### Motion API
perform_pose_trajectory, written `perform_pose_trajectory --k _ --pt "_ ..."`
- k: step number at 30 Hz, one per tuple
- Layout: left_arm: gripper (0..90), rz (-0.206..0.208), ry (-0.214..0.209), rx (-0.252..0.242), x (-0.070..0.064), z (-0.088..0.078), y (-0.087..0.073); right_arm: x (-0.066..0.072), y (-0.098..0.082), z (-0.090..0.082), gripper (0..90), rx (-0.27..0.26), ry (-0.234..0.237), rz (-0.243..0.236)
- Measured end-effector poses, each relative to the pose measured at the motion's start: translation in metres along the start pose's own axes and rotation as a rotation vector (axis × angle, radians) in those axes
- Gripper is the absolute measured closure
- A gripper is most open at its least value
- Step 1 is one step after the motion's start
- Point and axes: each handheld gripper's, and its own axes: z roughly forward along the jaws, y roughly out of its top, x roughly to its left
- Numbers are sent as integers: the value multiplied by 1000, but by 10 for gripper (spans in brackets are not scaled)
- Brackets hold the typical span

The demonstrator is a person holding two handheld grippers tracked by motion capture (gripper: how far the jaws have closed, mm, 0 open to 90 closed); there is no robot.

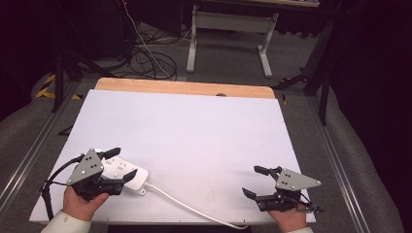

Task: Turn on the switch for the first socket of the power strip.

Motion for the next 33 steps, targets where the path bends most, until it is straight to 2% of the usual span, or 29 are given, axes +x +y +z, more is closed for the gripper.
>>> perform_pose_trajectory --k 4,7,11,13,16,20,23,27,32,33 --pt "202 -12 -9 6 1 1 2 0 0 0 209 0 1 0" --pt "208 -6 -9 9 1 1 3 0 0 0 209 3 1 2" --pt "267 -3 -33 21 2 1 5 0 0 0 209 1 1 -1" --pt "349 -3 -42 30 2 1 6 0 0 0 209 3 1 1" --pt "559 -2 -40 64 4 1 9 0 0 0 209 4 2 1" --pt "734 -9 -72 101 8 1 12 0 0 0 209 -3 -1 -3" --pt "888 -25 -60 129 10 1 14 0 -1 0 209 0 -1 -1" --pt "899 -39 -90 153 15 -1 16 0 -1 1 209 3 0 -1" --pt "900 -35 -96 178 17 0 17 -1 -1 0 209 2 -3 -1" --pt "900 -36 -94 212 18 1 18 -1 -1 0 209 2 -3 -1"
